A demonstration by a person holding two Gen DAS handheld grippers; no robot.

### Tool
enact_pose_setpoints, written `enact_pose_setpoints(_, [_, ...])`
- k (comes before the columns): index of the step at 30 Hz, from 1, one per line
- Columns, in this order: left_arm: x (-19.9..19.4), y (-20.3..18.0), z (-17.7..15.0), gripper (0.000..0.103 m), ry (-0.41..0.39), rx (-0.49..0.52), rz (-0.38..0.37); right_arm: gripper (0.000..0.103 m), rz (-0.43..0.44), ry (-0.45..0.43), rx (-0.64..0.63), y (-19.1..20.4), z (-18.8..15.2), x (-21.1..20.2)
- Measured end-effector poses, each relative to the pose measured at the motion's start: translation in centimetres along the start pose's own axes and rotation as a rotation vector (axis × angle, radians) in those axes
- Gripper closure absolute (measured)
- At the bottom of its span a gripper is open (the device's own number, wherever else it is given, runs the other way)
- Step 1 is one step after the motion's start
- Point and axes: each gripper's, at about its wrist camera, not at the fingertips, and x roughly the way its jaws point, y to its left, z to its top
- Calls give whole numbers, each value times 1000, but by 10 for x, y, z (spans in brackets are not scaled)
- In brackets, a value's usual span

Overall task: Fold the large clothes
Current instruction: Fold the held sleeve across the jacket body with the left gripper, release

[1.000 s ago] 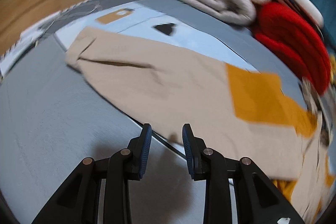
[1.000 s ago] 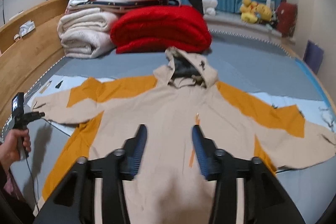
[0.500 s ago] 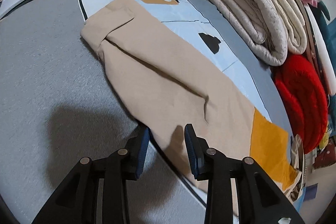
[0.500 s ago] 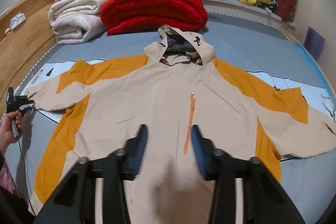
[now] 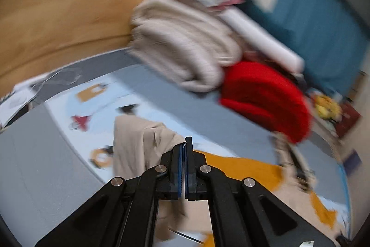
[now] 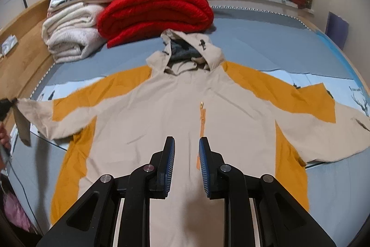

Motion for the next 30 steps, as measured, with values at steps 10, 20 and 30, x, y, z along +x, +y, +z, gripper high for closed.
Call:
enact_pose_setpoints(10, [-1, -203, -151, 103, 267, 245, -406, 88, 20, -56, 72, -9, -13, -42])
enact_pose_setpoints(20, [38, -162, -192, 88, 587, 22, -308, 87, 0, 20, 141, -32, -44, -30])
enact_pose_setpoints(30, [96, -82, -207, 64, 762, -170, -96, 89, 92, 10, 63, 5, -35, 1])
